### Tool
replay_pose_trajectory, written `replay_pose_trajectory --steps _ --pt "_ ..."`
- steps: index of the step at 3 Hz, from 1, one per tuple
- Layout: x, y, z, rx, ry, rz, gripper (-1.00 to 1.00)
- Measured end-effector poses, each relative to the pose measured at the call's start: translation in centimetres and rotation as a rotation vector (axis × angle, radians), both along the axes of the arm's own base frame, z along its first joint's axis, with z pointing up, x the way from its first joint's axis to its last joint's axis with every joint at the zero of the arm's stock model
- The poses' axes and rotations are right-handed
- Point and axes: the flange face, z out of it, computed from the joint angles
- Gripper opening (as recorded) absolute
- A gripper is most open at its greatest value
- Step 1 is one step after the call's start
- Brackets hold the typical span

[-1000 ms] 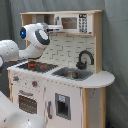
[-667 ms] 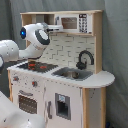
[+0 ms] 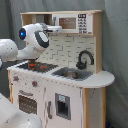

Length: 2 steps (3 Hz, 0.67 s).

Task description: Play with the kitchen

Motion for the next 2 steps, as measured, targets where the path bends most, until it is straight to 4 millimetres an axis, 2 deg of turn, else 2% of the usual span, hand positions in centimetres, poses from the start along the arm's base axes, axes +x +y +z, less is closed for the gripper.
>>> replay_pose_trajectory --steps 2 --pt "-1.9 -1.3 -0.3 -0.007 -0.031 0.077 -1.0"
